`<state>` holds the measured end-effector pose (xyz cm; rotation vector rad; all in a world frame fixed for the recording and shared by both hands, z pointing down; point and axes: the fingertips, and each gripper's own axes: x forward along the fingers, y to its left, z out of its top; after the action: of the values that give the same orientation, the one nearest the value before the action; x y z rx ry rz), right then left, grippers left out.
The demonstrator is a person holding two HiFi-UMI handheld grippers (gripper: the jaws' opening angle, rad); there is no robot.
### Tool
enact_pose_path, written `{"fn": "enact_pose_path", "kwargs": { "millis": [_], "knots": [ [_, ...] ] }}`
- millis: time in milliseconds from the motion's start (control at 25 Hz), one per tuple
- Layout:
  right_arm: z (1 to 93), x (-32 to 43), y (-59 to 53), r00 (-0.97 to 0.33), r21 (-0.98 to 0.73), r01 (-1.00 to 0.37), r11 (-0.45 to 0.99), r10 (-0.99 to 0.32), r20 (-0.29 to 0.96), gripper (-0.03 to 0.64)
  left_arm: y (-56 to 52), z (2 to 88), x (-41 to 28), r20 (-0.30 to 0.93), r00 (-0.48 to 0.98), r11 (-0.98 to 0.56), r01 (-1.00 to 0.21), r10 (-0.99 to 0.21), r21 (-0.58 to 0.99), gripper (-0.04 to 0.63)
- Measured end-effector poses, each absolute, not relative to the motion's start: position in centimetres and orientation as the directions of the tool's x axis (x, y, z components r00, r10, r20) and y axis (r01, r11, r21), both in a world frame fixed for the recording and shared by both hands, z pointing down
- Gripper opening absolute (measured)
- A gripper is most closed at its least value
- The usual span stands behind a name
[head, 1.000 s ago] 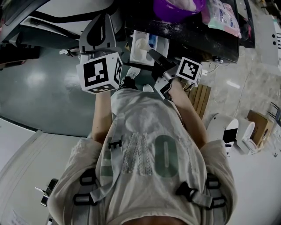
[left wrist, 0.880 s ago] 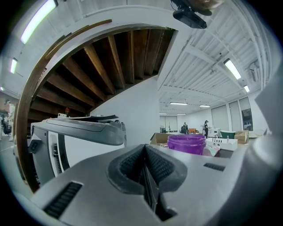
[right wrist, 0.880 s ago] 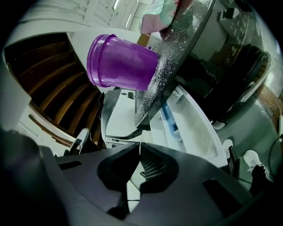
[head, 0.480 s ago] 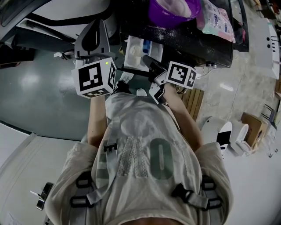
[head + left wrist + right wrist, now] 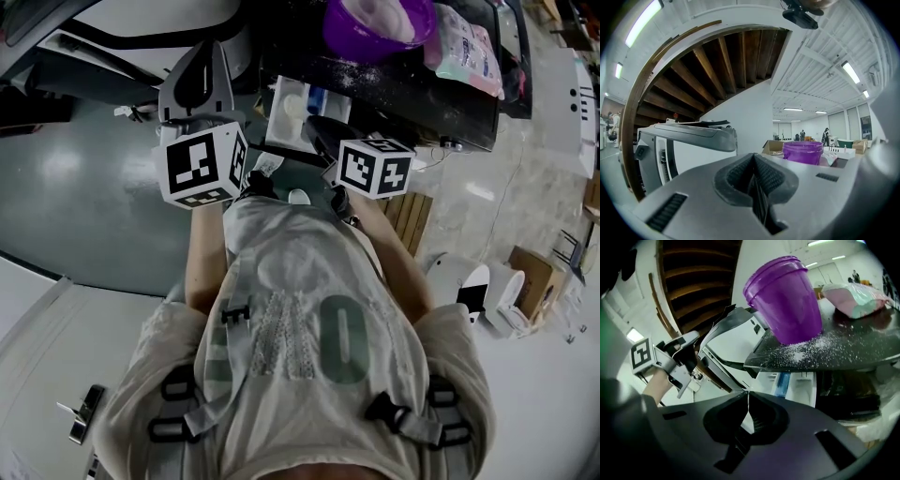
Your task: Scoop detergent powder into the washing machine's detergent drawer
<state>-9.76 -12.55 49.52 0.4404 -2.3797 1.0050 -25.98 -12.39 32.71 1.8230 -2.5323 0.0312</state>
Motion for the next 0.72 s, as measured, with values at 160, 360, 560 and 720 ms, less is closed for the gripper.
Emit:
{"fn": "enact_pose_path", "kwargs": {
  "millis": [160, 360, 560, 720],
  "knots": [
    [49.5, -10.0, -12.3, -0.778, -0.415, -0.447, 0.793, -0.116, 0.617, 0.011, -12.3, 32.8, -26.1, 0.030, -0.322, 0.322, -0.947, -0.946, -0.003, 0.021],
    [49.3, -10.4, -12.2, -0.741, -0.217, -0.379, 0.900, -0.154, 0.653, 0.011, -12.3, 32.9, -25.8, 0.032, -0.318, 0.318, -0.948, -0.948, -0.002, 0.021],
    [48.8, -10.7, -12.0, -0.710, 0.021, -0.273, 0.962, -0.216, 0.670, 0.011, -12.0, 32.8, -25.8, 0.028, -0.319, 0.319, -0.948, -0.947, -0.002, 0.021],
    [48.6, -10.9, -11.8, -0.690, 0.210, -0.161, 0.964, -0.262, 0.675, 0.011, -11.7, 32.7, -26.0, 0.028, -0.327, 0.327, -0.945, -0.945, 0.005, 0.021]
  ]
}}
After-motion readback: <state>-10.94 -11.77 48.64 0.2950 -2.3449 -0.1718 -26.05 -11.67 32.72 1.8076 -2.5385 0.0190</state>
